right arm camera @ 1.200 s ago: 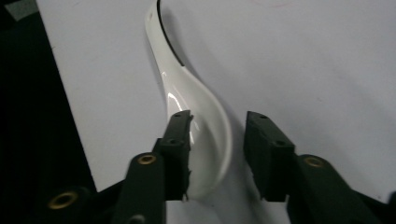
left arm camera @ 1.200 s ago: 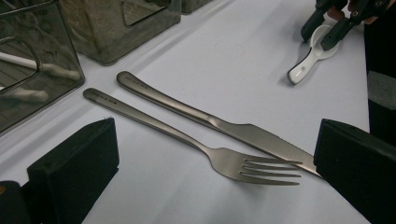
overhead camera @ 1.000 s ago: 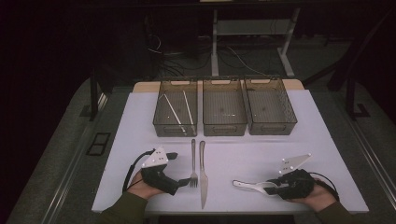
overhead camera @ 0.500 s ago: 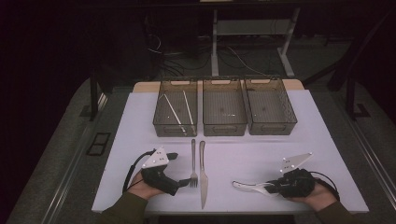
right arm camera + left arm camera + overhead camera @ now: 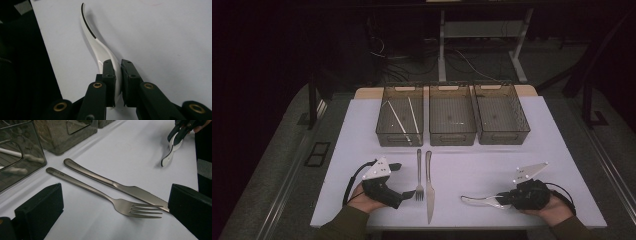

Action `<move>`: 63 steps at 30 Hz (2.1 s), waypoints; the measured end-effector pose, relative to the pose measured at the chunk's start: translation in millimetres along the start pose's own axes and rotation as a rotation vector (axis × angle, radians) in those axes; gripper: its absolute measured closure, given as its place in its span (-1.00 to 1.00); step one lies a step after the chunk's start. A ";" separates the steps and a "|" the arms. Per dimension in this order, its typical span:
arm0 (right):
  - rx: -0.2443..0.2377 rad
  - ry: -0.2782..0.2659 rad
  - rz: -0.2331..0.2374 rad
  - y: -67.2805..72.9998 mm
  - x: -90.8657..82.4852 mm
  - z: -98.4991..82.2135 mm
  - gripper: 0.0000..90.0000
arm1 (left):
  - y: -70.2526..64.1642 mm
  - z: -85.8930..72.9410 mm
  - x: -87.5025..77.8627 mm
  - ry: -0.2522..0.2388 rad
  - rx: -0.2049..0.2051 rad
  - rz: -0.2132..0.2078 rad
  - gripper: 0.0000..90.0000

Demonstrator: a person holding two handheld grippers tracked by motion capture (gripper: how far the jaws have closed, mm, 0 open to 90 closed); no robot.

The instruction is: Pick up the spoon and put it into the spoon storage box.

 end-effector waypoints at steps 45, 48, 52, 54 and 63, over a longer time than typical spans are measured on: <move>0.005 -0.248 -0.148 -54.5 -30.1 89.7 0.82 | -1.0 -0.6 1.6 0.003 -0.015 -0.001 -1.00; 0.000 -0.262 -0.148 -55.8 -29.8 97.5 0.82 | -1.2 -0.7 1.6 0.004 -0.014 -0.003 -1.00; -0.003 -0.269 -0.159 -59.7 -27.7 106.7 0.82 | -0.8 -0.7 1.6 0.003 -0.015 -0.002 -1.00; -0.005 -0.270 -0.160 -61.7 -26.6 111.7 0.82 | -0.9 -0.5 1.7 0.002 -0.016 -0.003 -1.00; -0.019 -0.269 -0.212 -78.2 -22.4 145.4 0.82 | -0.4 -0.3 1.1 -0.003 -0.021 -0.002 -1.00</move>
Point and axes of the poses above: each handheld gripper's, and its own axes: x roughly forward along the jaws, z roughly out of its top, y roughly to its left, the point moved 7 cm from there along x, roughly forward along the jaws
